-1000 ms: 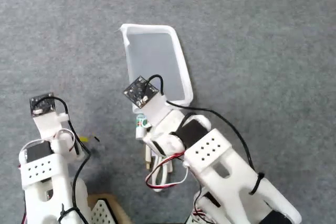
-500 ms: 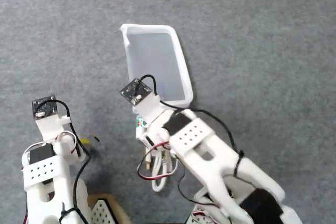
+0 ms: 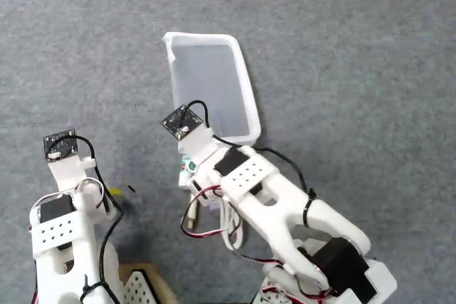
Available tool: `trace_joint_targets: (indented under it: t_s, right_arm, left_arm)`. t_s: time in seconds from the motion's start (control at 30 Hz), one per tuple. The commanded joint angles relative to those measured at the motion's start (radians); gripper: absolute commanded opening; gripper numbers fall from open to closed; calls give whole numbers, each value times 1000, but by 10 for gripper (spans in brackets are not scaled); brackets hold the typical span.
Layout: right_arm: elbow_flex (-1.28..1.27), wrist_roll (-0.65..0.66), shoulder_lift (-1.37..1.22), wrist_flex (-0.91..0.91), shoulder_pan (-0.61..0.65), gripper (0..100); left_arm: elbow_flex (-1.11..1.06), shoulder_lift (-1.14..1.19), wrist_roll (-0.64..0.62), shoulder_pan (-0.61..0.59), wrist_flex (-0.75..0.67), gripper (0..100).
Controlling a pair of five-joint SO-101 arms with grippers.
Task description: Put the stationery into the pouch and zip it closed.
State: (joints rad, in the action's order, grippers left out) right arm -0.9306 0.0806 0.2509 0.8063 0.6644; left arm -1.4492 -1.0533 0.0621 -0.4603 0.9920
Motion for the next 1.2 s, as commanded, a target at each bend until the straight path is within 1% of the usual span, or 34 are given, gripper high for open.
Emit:
trace_joint_targets:
  t_s: [0.0,0.1,0.23,0.27,0.33,0.63,0.8,0.87,0.97,1.1,1.17]
  right_arm:
    - [19,-6,-12,-12,6,134]
    - [19,-6,-8,-12,6,123]
    - [19,-6,-7,-14,5,21]
    - [19,-6,-7,-14,5,10]
    - [19,-6,-7,-14,5,26]
    - [36,2,-5,-5,5,12]
    - [94,3,68,77,3,12]
    - [108,11,130,114,3,12]
    - [110,71,232,147,3,12]
    - [117,123,371,178,3,12]
    - [117,126,426,180,3,12]
  left_arm:
    - [2,-2,5,-7,-14,265]
    - [2,-2,5,-7,-14,265]
    - [2,-2,5,-7,-14,265]
    - [2,-2,5,-7,-14,265]
    - [2,-2,6,-7,-14,265]
    - [1,-2,3,-5,-11,265]
    - [22,-2,8,-12,-5,265]
    - [62,-3,9,-15,49,265]
    - [165,-3,2,-4,164,265]
    - [297,-3,2,-4,236,265]
    - [364,-3,2,-4,267,265]
